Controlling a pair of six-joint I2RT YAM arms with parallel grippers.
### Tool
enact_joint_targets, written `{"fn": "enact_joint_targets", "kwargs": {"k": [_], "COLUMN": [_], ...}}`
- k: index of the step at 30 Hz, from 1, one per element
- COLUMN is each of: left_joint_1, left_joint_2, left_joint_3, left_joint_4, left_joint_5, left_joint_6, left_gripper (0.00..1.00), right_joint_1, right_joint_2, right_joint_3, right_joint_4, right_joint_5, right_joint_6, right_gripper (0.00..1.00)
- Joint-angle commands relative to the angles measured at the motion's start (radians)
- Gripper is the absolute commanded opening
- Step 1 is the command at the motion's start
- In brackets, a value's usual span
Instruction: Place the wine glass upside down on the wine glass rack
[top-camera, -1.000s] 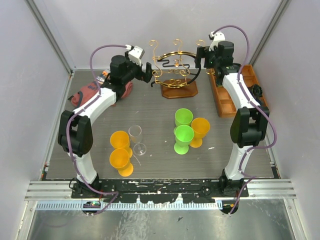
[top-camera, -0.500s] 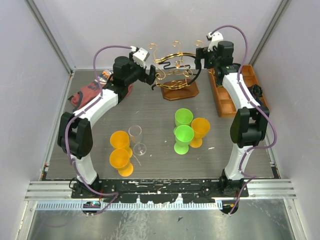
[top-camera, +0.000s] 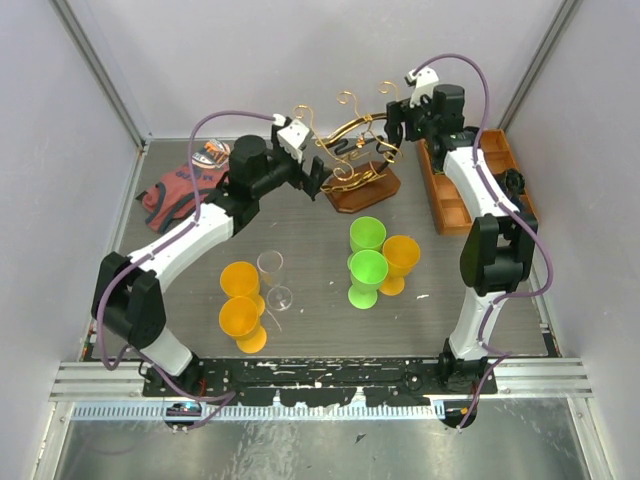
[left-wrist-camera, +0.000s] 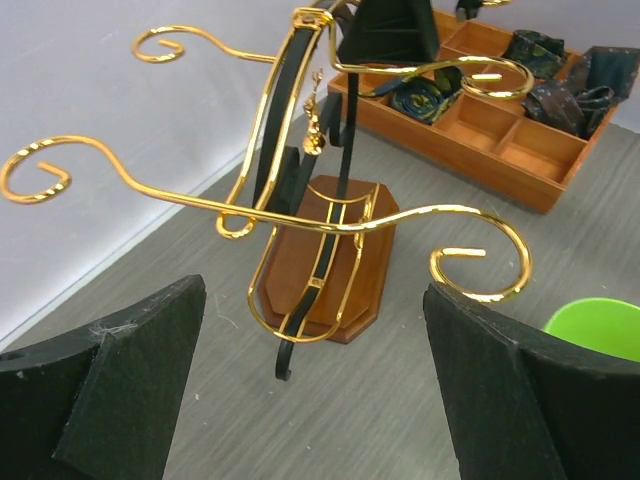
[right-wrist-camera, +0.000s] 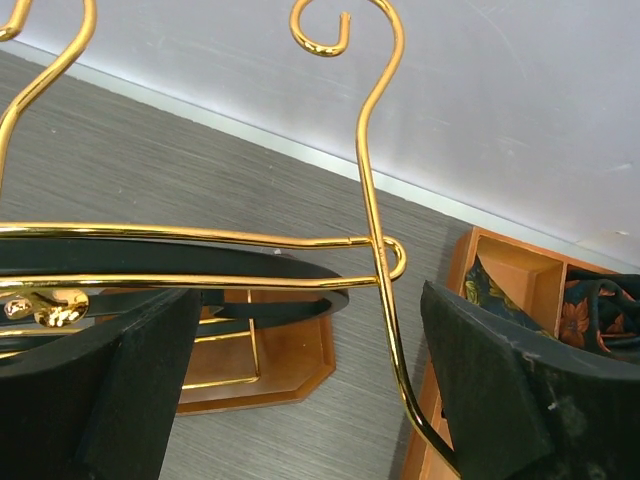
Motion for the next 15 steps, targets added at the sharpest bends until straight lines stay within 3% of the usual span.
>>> {"fn": "enact_joint_targets", "kwargs": {"k": [1, 15], "left_joint_1": [-0.033, -0.091], "left_joint_2": [-0.056, -0.096], "left_joint_3": [-0.059, -0.167], "left_joint_4": [0.030, 0.092], "left_joint_5": [-0.005, -0.046], "left_joint_6": [0.002, -0.029], "left_gripper": [0.98, 0.98], "right_joint_1": [0.043, 0.151], "right_joint_2": [-0.035, -0.057], "right_joint_3": [-0.017, -0.078], "right_joint_4": [0.032, 0.044], "right_joint_5": [-0.039, -0.092], "right_joint_6": [-0.024, -0.044], "right_gripper": [0.96, 0.95]}}
